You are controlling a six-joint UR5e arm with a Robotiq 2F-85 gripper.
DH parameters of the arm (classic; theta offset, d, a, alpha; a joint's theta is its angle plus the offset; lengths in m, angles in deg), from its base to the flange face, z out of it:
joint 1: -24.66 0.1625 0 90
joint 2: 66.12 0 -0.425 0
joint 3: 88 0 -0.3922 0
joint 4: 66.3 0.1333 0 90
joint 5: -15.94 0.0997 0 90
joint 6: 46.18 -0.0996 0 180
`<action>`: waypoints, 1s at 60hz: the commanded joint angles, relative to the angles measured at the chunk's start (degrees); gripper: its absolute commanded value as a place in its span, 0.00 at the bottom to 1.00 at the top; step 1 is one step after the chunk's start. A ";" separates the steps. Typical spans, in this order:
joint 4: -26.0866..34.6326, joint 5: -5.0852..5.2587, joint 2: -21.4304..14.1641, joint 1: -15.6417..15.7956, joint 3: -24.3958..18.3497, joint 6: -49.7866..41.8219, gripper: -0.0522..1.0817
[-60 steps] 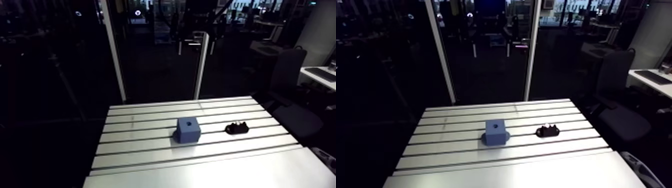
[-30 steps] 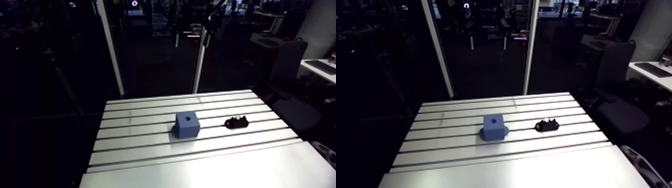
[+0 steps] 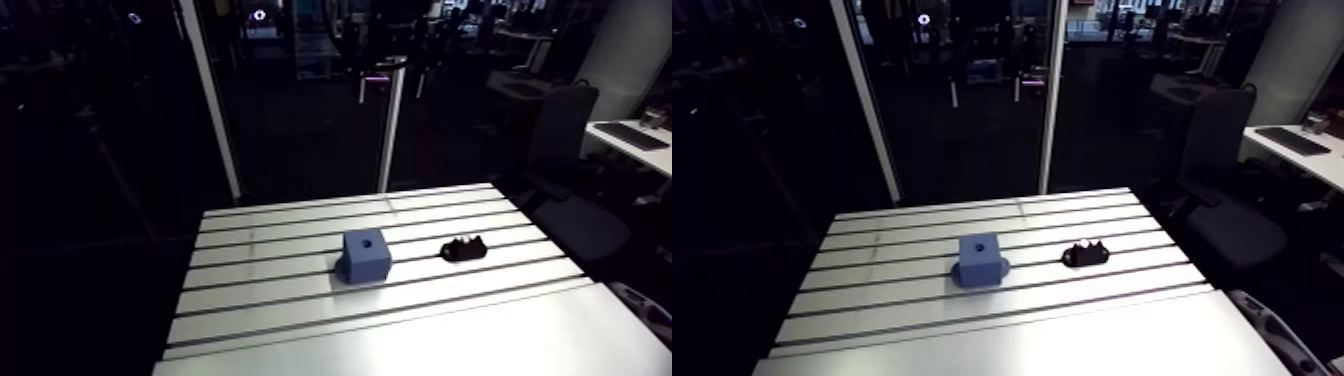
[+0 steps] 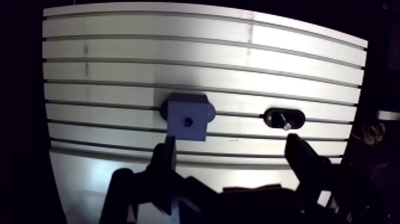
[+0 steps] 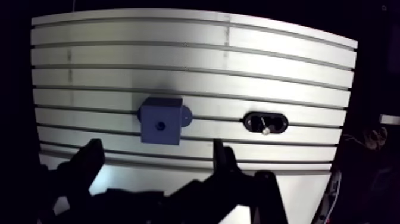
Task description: Pick up the M10 bolt and insert it into the hex recess until seated.
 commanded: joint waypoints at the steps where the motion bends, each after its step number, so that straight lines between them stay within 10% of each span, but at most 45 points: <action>1: -6.04 -0.72 -1.66 -2.75 3.63 5.11 0.06; 60: -21.23 0.75 -1.53 -13.88 15.21 16.71 0.06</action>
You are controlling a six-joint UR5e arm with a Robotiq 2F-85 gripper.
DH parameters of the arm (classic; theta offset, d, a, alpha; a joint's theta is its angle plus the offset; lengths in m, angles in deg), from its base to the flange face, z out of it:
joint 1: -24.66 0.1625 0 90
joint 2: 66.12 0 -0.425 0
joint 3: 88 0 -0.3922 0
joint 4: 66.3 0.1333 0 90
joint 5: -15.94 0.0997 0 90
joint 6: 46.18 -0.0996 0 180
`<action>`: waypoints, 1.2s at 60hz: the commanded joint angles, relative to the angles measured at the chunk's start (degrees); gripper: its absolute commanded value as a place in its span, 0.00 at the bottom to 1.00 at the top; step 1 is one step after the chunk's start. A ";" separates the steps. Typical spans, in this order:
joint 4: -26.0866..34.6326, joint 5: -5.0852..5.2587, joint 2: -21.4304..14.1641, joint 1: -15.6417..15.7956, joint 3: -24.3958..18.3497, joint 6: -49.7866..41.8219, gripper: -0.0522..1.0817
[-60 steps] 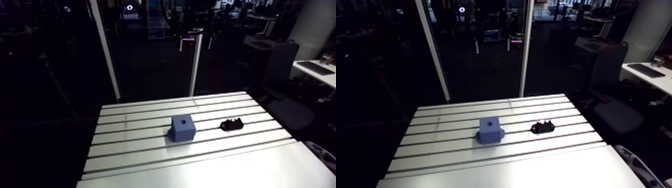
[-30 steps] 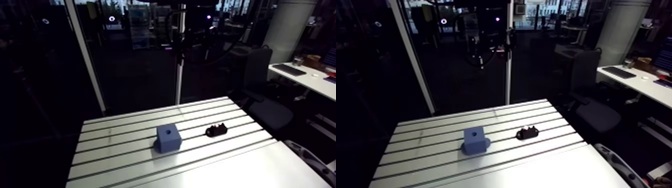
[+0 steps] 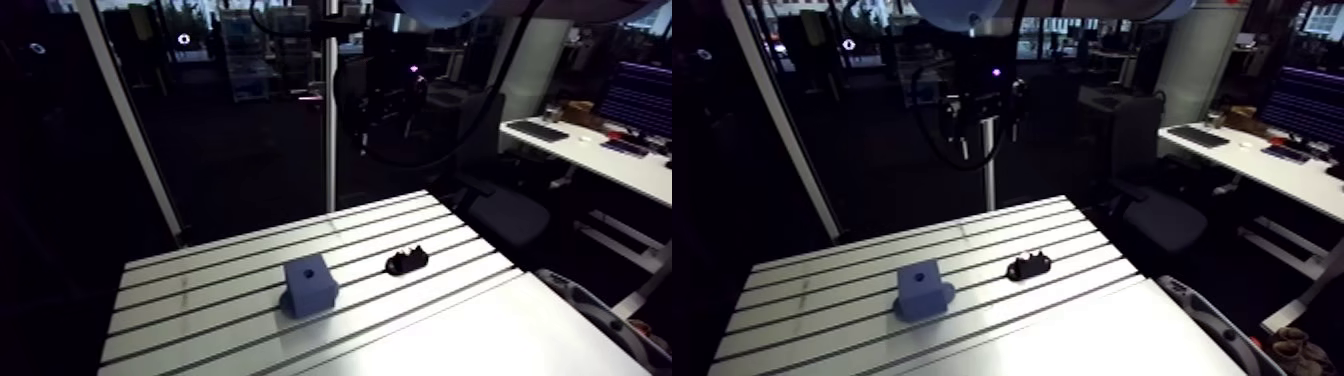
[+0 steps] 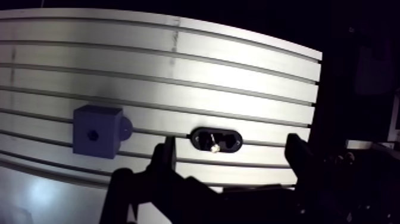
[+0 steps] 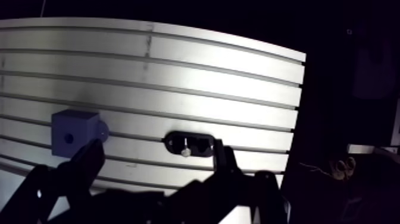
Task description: Pick up the M10 bolt and insert it into the hex recess until seated.
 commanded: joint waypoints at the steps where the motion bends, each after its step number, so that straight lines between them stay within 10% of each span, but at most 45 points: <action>1: -0.68 0.65 1.62 -1.52 0.94 0.13 0.06; 51: -3.66 1.91 3.20 -5.33 7.41 -2.95 0.06; 72: -5.44 1.91 4.04 -6.09 9.30 -2.86 0.33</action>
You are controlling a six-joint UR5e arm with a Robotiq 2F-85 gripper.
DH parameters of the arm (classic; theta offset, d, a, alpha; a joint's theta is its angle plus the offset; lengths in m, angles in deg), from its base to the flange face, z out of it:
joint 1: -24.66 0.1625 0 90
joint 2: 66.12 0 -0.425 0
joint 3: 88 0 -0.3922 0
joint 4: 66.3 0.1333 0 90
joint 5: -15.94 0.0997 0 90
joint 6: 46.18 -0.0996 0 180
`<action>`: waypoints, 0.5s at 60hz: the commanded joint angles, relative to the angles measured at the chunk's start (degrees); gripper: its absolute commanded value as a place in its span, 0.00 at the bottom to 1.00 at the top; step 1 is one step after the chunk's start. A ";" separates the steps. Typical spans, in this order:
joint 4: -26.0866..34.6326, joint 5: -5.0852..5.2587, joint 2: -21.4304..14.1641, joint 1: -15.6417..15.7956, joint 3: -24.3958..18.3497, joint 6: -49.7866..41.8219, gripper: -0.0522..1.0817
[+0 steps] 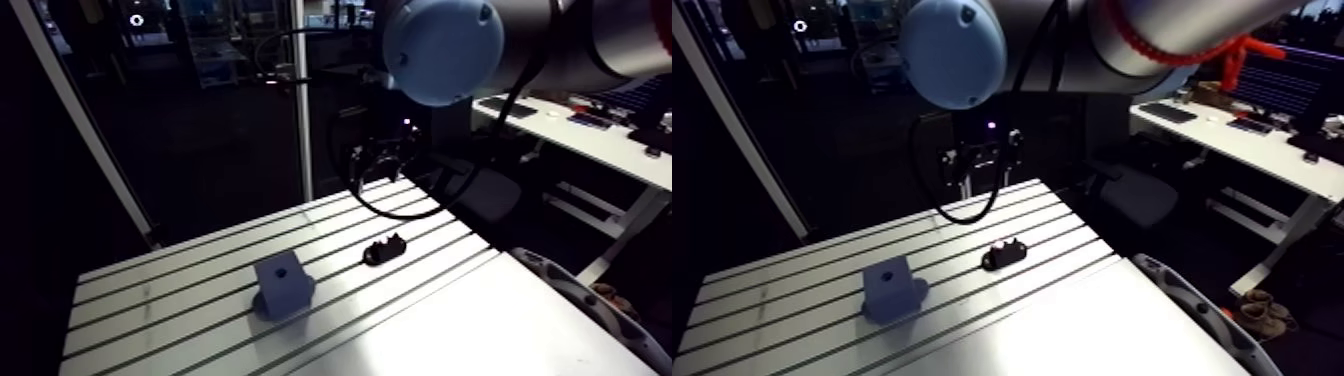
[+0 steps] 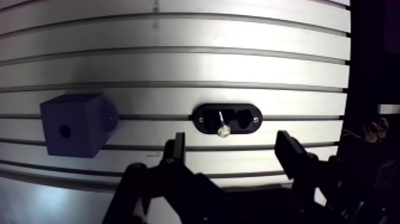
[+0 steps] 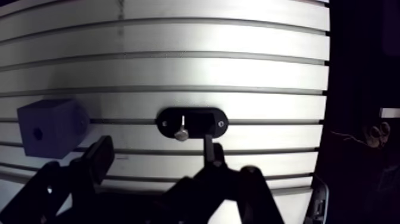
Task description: Pick up the M10 bolt and insert it into the hex recess until seated.
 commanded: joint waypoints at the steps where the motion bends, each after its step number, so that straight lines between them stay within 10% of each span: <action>1: -0.61 0.17 0.73 -0.69 0.91 0.04 0.33; 30: -0.86 -0.10 2.88 -2.04 1.85 0.74 0.37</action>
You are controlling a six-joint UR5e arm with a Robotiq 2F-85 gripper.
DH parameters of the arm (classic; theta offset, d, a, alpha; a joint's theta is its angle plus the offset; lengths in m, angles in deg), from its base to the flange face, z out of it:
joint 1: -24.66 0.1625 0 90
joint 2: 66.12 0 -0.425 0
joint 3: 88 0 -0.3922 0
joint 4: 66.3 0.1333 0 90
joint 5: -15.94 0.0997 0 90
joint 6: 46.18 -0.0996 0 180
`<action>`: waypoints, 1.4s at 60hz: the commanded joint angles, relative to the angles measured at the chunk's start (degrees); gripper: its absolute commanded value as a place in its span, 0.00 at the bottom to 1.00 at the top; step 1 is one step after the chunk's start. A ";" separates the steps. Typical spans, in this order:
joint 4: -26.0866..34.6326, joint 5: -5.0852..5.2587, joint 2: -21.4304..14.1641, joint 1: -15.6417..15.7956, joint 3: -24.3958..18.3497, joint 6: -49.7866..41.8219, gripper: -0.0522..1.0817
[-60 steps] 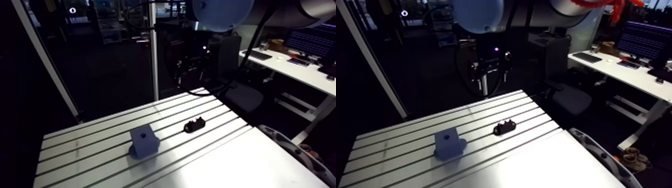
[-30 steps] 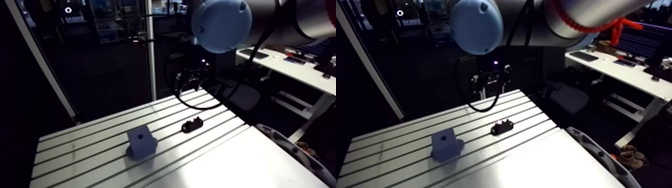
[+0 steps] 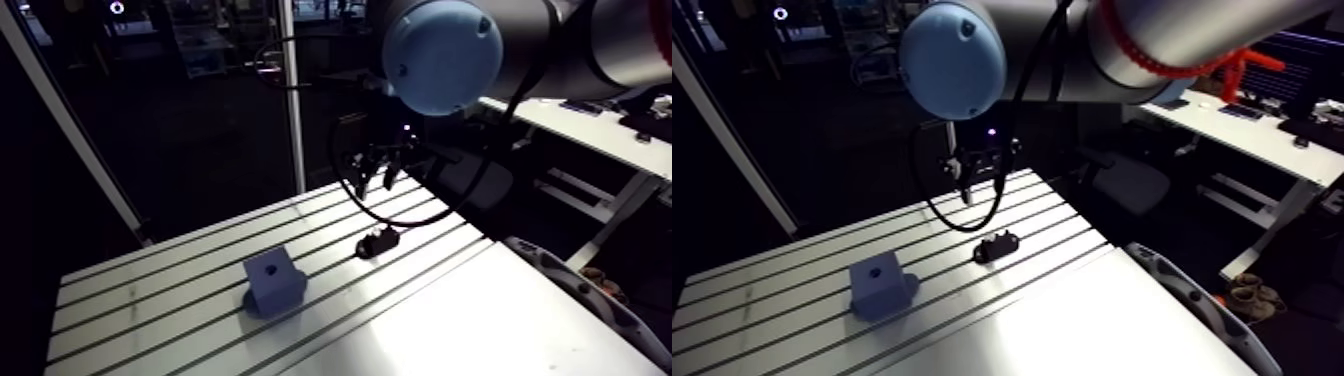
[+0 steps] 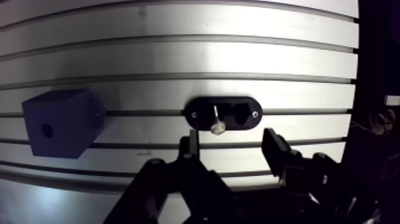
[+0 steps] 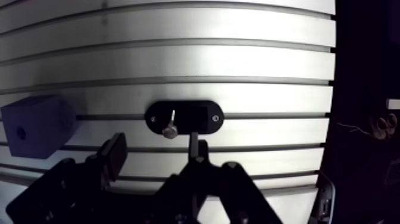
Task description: Pick up the M10 bolt and insert it into the hex recess until seated.
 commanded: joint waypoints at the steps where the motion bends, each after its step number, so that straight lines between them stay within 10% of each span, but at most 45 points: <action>1: -0.09 -0.06 0.62 -0.23 0.79 0.11 0.37; 84: -5.98 -1.29 4.04 0.12 3.62 0.46 0.45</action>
